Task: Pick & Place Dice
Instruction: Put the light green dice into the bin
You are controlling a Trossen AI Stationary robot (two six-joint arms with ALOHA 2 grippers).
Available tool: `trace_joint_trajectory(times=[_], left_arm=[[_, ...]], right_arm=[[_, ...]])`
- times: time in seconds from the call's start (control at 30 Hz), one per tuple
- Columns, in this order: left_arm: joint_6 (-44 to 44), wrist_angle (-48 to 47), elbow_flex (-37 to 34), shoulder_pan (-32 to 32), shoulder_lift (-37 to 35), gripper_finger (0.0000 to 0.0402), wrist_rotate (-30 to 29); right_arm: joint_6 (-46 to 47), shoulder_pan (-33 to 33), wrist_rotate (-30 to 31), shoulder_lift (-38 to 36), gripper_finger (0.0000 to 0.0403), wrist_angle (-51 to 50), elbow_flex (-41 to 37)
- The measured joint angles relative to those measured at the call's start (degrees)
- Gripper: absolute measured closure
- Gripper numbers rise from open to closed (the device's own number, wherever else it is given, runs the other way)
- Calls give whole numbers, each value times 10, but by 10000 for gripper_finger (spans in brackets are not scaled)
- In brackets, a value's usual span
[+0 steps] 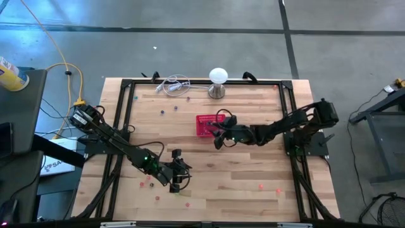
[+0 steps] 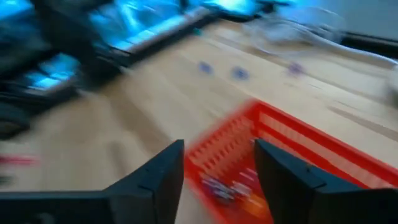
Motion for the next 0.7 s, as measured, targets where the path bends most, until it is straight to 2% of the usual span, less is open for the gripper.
trace_joint_trajectory(times=[0.13, 0.27, 0.4, 0.7], left_arm=[[0, -3, 0, 0, -3, 237, 110], [4, -32, 0, -2, -16, 237, 177], [4, -60, 0, -10, -29, 237, 218], [77, -116, 0, -42, -28, 237, 197]], right_arm=[[-55, 7, -130, -3, 203, 138, 0], [-93, 34, -230, -3, 204, 222, 0], [-132, 76, -254, -3, 207, 246, 1], [-173, 138, -251, -3, 207, 252, 1]])
